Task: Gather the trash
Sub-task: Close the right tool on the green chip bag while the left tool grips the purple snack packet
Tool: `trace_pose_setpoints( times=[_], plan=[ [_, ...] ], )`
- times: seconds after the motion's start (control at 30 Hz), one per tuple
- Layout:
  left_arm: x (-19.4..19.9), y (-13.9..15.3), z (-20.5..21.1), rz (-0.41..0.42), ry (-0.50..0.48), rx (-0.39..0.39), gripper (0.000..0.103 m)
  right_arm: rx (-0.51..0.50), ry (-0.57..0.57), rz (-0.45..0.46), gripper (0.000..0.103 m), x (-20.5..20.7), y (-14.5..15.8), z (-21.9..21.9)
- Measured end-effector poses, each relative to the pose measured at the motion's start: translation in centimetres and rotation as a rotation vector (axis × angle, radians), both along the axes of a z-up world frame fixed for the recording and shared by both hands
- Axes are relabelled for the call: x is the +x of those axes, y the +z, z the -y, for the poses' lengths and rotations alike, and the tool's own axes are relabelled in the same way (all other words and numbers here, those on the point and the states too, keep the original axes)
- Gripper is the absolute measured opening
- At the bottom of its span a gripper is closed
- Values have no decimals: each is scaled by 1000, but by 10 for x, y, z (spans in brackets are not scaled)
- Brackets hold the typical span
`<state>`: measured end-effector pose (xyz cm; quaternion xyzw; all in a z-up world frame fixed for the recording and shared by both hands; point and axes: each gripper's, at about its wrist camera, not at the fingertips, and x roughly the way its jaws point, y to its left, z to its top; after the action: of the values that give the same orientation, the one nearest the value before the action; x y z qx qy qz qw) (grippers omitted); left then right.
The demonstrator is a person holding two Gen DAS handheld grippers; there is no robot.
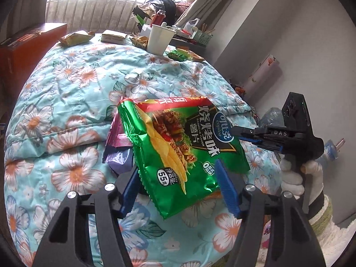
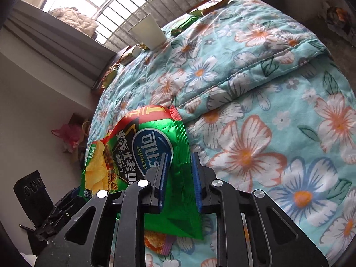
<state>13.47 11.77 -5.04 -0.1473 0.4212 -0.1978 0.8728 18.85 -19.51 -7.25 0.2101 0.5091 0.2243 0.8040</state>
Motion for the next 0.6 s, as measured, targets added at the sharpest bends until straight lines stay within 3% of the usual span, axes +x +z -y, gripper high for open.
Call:
trace_pose_setpoints(
  times=[0.17, 0.33, 0.47, 0.6],
  plan=[
    [19, 6, 18, 24, -48, -93, 63, 14, -123, 68, 15, -31, 15, 37],
    [52, 4, 60, -1, -125, -203, 63, 12, -336, 122, 15, -69, 22, 93],
    [55, 3, 72, 10, -113, -203, 65, 57, -518, 134, 14, -101, 18, 141],
    [30, 5, 59, 6, -177, -193, 65, 71, -594, 136, 14, -119, 8, 157]
  ],
)
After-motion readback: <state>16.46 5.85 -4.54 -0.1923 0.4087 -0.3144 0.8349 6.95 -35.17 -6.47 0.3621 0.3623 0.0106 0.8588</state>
